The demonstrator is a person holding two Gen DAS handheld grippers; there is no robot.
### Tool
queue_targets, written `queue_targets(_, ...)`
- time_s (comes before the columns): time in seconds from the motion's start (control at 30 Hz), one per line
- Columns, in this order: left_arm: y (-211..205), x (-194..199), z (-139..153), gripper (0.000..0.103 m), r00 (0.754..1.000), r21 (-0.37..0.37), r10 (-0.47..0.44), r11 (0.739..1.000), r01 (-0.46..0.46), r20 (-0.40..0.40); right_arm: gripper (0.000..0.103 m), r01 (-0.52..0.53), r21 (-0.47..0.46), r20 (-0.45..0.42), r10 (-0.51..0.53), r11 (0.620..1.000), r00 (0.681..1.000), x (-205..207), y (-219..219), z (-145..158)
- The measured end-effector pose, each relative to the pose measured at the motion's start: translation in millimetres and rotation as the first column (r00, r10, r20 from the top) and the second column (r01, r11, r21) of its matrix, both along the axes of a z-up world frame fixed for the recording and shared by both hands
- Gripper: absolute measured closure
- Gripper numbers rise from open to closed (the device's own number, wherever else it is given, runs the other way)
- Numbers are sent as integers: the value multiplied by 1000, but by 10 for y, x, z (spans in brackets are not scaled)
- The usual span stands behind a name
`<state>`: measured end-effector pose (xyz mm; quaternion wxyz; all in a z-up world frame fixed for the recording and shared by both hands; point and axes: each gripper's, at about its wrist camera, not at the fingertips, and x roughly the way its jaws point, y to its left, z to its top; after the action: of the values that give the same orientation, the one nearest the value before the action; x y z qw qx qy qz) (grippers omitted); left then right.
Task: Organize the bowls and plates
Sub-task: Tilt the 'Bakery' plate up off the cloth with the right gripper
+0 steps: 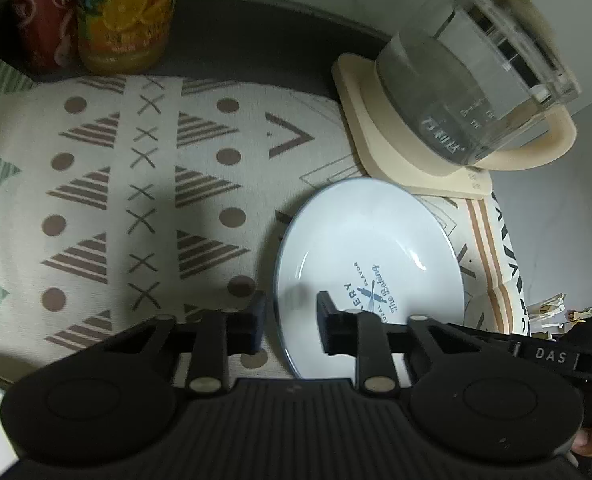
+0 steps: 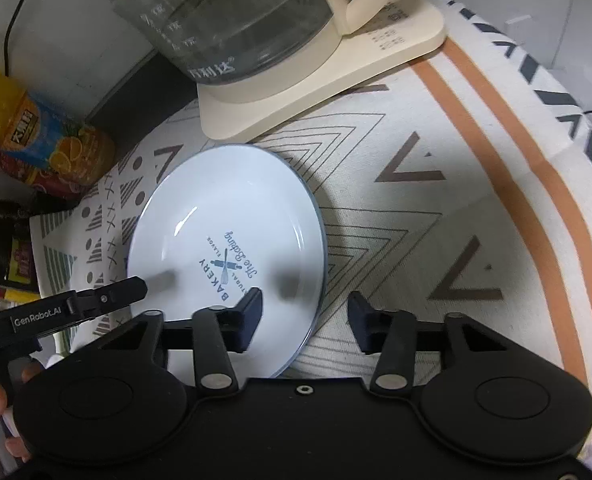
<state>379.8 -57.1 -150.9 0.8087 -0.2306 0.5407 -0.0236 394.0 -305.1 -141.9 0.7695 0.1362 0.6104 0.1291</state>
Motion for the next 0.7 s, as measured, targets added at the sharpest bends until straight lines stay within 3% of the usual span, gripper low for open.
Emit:
queue_targets(0.17,-46,74,-123,90,999,6,0,1000,0,-32,81,-9,6,-28,10,1000,1000,95,-19,-141)
queue_targets(0.27,-21,87,-196,92,1000,-14,8,1000,-9,-30,88,-28,20,-25,29,999,999,114,2,-182)
queue_targets(0.43,31,62,-178,94,1000,-40,20,999,-21,-18,88,-61,1,-5,61,998,998,152,46,-146)
queue_targets(0.7,116,-4,145,95,998,-17,46,999,-46,34,92,-73,45,61,70,996,996,179,68,133)
